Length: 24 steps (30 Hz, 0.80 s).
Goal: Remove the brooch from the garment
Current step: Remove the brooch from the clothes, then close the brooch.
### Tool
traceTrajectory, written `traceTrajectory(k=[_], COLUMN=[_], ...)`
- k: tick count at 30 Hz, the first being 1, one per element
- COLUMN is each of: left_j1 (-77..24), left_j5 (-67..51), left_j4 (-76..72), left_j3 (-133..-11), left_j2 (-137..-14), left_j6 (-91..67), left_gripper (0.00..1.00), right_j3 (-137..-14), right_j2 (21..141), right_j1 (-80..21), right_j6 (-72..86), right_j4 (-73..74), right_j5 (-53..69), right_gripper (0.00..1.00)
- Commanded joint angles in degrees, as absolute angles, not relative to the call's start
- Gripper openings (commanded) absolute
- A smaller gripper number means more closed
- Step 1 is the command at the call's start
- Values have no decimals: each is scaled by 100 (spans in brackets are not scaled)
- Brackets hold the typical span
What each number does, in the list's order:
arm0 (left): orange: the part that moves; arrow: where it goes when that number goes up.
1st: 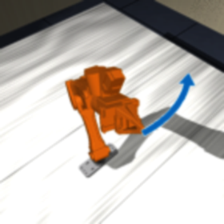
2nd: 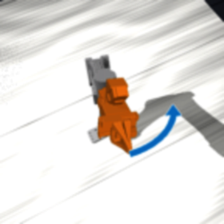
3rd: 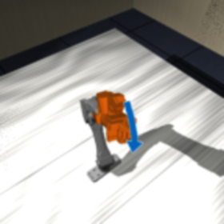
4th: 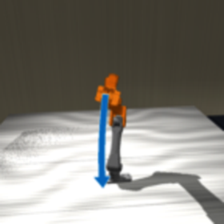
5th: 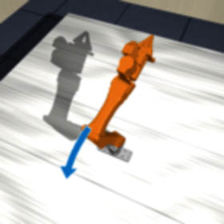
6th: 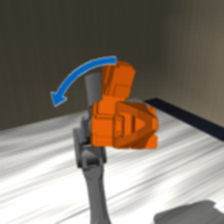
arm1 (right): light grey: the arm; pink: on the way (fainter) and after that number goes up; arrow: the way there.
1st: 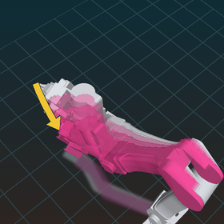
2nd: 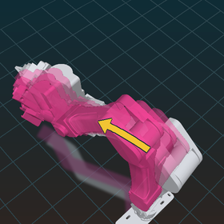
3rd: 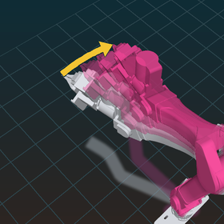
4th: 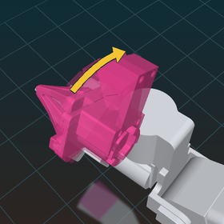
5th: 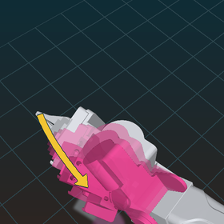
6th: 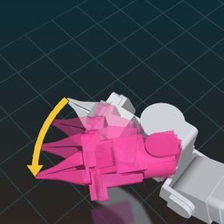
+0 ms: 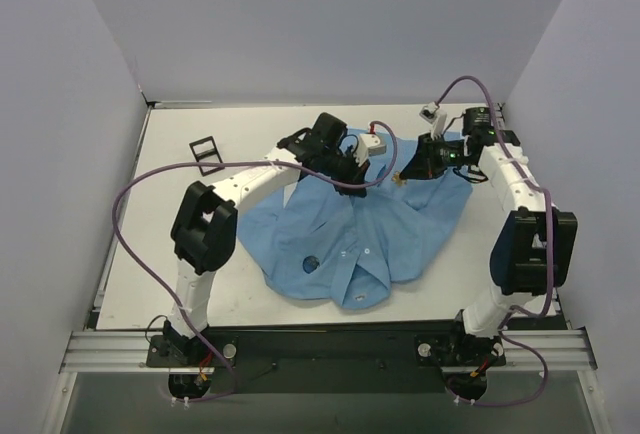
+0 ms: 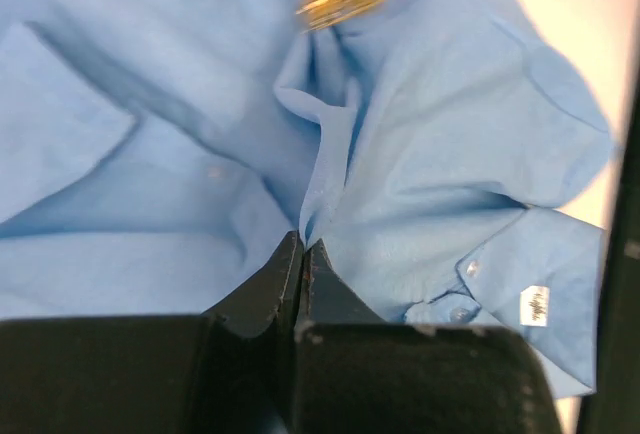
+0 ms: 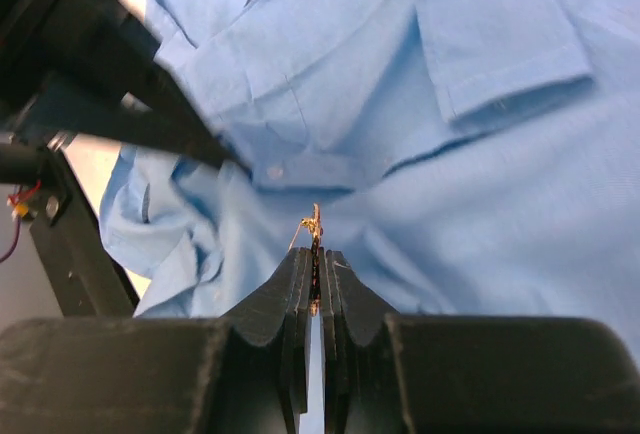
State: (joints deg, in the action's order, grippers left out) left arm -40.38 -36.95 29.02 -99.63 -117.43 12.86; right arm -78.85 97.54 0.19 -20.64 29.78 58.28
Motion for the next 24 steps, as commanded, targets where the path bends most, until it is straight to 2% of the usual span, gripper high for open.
traceTrajectory(k=[1,3,6,8,11,15,24], left_j1=[-3893,-3894,-3876,-3876,-3893,-3885,-3999], left_j5=[-2910,-2786,-2996,-3294,-3681,-4218,-5756], left_j4=[3375,3462,3577,3630,3691,3884,3499], left_j3=[-10818,-11082,-11302,-11303,-11224,-10935,-9388], left_j2=[-12312,-12427,-12411,-12156,-11656,-10910,-9863], left_j6=[1872,1837,1688,1635,1565,1582,1626], left_gripper=[0,0,18,34,43,49,50], right_j3=[-7596,-7401,-7085,-6979,-6961,-6987,-6188], right_j2=[8826,8597,8113,7779,7463,7129,6477], right_j1=[281,308,299,273,229,36,-316], right_j6=[-1846,-1898,-2100,-2275,-2434,-2758,-3778], right_j4=[2953,2979,3190,3479,3909,4516,4939], right_j5=[5915,5898,5897,5950,6126,6126,6978], right_gripper=[0,0,0,0,0,0,0])
